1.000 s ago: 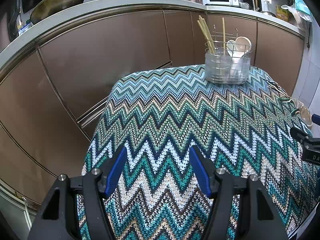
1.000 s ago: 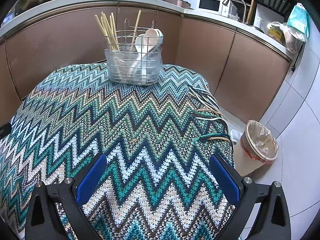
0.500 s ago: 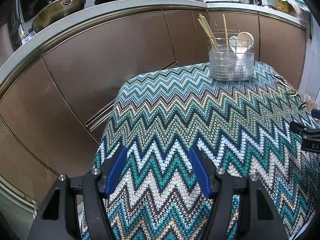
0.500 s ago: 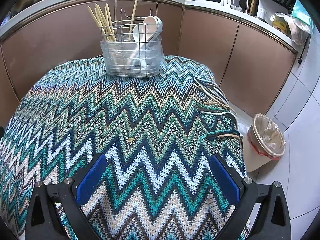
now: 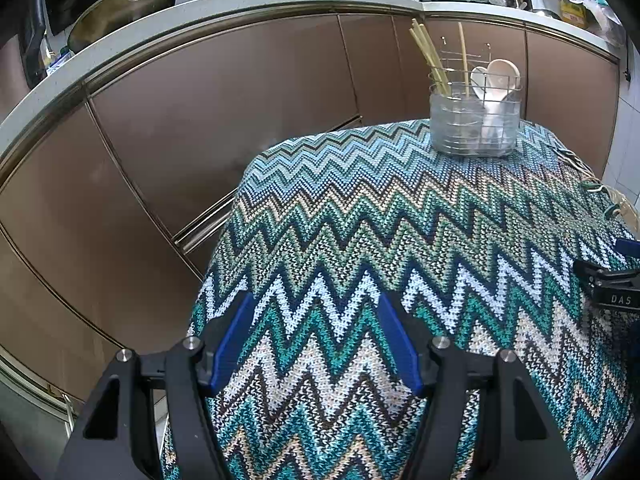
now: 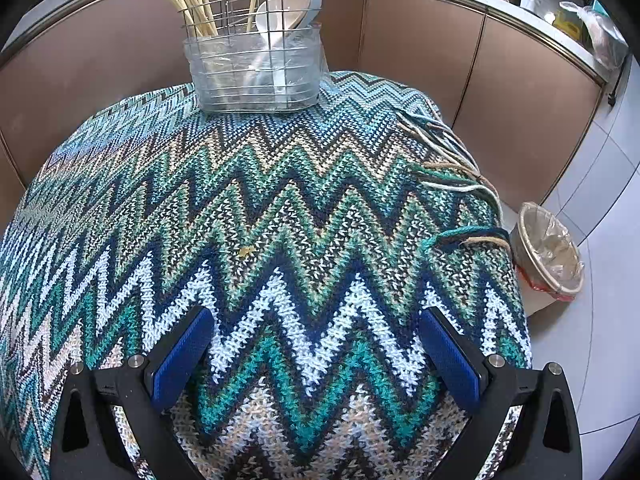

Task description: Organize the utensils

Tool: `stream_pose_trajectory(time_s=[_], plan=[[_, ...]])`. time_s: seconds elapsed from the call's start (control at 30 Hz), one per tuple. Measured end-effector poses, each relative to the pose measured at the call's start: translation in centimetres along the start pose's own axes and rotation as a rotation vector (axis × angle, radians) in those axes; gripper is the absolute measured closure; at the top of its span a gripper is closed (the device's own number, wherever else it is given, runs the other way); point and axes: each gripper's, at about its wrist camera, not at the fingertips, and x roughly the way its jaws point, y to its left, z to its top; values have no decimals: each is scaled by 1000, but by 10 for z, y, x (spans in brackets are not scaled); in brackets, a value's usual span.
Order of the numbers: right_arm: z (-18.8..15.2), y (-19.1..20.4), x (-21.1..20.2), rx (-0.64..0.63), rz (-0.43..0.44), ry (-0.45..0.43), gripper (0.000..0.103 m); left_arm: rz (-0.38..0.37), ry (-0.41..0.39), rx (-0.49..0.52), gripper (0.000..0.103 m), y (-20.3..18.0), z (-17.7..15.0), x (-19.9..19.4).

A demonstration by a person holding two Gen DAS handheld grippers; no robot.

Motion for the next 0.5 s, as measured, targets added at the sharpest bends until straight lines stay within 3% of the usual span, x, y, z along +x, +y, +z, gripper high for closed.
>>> stream_pose_trajectory(time_s=[0.5], plan=[[1, 0, 6, 11, 34, 16, 0, 4, 1, 4, 41, -1, 0, -1]])
